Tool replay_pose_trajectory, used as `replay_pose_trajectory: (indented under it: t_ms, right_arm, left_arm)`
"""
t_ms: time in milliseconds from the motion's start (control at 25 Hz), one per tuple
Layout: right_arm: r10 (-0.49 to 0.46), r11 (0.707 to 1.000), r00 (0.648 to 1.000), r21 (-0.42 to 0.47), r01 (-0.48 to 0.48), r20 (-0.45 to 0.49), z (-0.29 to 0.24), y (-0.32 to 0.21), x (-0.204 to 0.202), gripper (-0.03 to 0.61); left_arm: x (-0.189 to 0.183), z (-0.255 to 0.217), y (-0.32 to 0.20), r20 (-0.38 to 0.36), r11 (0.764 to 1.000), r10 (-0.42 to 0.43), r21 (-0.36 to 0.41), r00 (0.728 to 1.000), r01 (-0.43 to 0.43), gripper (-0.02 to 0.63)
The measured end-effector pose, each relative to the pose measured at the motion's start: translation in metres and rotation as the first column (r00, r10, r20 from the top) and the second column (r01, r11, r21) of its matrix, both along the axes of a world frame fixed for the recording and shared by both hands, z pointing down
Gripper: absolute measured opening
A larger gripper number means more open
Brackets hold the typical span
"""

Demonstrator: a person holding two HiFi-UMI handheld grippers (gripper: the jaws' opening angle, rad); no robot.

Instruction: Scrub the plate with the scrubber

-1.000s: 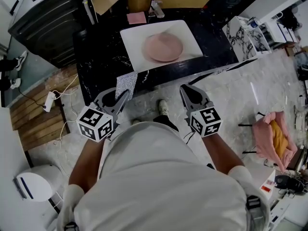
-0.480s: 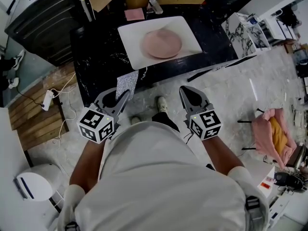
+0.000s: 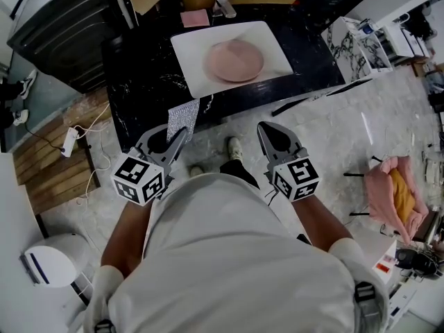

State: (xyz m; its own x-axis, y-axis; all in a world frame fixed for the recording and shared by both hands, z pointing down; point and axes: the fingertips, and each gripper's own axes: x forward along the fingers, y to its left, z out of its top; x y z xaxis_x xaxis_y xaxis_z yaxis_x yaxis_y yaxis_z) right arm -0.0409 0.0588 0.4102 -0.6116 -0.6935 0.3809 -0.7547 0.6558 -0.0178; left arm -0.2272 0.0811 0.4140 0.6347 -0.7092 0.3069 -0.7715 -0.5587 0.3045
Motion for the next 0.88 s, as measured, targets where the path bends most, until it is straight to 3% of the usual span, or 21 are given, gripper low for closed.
replay_pose_trajectory:
  t_ms: [880]
  right_arm:
    - [-0.005,1.000,0.999,0.009,0.005,-0.035,-0.0057,0.0083,0.0020,0.003]
  left_arm:
    - [0.0004,0.0031,0.0062,-0.004,1.000,0.010,0.004,1.000,-0.010,0.064]
